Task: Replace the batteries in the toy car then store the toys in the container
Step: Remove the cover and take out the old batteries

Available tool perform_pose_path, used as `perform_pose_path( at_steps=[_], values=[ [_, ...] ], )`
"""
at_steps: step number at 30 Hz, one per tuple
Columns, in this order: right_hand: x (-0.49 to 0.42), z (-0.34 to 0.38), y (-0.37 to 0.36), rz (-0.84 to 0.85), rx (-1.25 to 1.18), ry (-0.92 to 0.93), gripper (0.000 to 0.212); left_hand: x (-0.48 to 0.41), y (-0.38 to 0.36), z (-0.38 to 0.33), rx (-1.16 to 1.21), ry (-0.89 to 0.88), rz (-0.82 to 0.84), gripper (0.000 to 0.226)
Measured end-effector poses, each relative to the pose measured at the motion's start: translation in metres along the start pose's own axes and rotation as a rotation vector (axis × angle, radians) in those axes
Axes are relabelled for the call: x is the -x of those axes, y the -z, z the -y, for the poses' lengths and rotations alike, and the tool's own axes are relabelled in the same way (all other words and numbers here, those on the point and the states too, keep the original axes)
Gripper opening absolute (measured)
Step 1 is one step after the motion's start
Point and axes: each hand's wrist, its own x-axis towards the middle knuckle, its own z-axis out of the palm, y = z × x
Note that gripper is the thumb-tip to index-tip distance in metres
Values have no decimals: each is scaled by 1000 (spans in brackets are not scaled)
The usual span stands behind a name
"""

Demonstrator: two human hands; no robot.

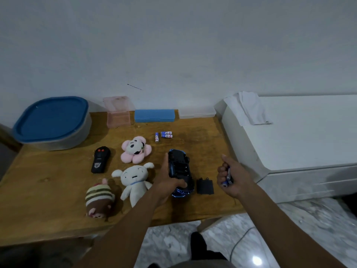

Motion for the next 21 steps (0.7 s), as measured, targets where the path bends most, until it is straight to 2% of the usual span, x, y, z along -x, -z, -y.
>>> perform_pose_path(
  at_steps=[7, 11, 21],
  values=[
    [-23, 10, 3, 34, 63, -66, 36, -9, -12, -2, -45, 32, -82, 126],
    [-30, 12, -1, 48, 89, -108, 35, -5, -17, -7, -146, 44, -115, 116],
    [-31, 10, 3, 69, 120, -107, 33, 0, -14, -17, -626, 83, -140, 114]
  ],
)
